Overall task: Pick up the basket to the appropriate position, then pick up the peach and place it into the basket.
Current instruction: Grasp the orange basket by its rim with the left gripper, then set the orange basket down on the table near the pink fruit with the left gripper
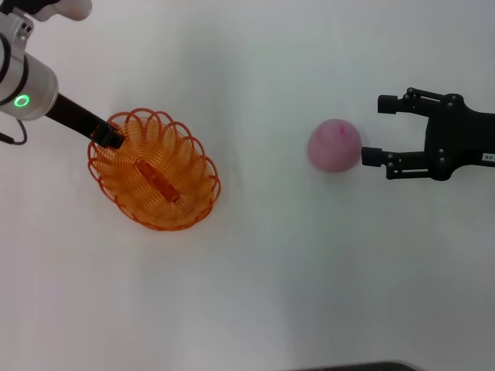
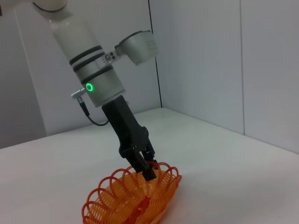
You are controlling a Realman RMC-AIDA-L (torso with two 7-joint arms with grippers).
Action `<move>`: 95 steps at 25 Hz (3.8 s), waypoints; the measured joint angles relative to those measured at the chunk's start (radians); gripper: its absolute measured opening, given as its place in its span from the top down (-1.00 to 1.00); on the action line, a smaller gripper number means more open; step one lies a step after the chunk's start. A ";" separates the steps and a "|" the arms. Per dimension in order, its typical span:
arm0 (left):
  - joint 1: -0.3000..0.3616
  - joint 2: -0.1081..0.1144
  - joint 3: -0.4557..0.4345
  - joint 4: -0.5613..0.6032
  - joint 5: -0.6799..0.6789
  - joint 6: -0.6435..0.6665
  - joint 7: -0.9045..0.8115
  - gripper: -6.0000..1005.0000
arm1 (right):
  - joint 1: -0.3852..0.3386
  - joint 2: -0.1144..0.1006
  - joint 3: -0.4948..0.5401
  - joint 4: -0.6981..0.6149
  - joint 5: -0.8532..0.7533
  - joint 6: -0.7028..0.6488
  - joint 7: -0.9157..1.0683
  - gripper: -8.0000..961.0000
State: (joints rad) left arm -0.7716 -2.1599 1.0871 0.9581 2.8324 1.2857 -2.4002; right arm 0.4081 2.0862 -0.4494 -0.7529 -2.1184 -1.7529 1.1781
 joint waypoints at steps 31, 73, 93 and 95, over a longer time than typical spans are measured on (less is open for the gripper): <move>-0.017 0.001 -0.073 0.107 -0.056 0.124 -0.034 0.82 | 0.005 -0.007 0.007 0.003 0.014 -0.020 0.011 -0.96; 0.121 -0.006 -0.251 0.054 -0.298 -0.001 -0.514 0.87 | 0.029 -0.039 -0.050 -0.014 0.003 -0.008 0.045 -0.96; 0.181 -0.012 -0.237 0.029 -0.370 -0.059 -0.528 0.57 | 0.017 -0.046 -0.106 -0.014 0.001 0.004 0.015 -0.96; 0.187 -0.010 -0.237 0.032 -0.384 -0.059 -0.526 0.42 | 0.017 -0.046 -0.106 -0.014 0.001 0.003 0.015 -0.96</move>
State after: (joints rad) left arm -0.5841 -2.1703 0.8502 0.9896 2.4488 1.2268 -2.9266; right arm 0.4247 2.0401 -0.5557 -0.7670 -2.1169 -1.7494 1.1934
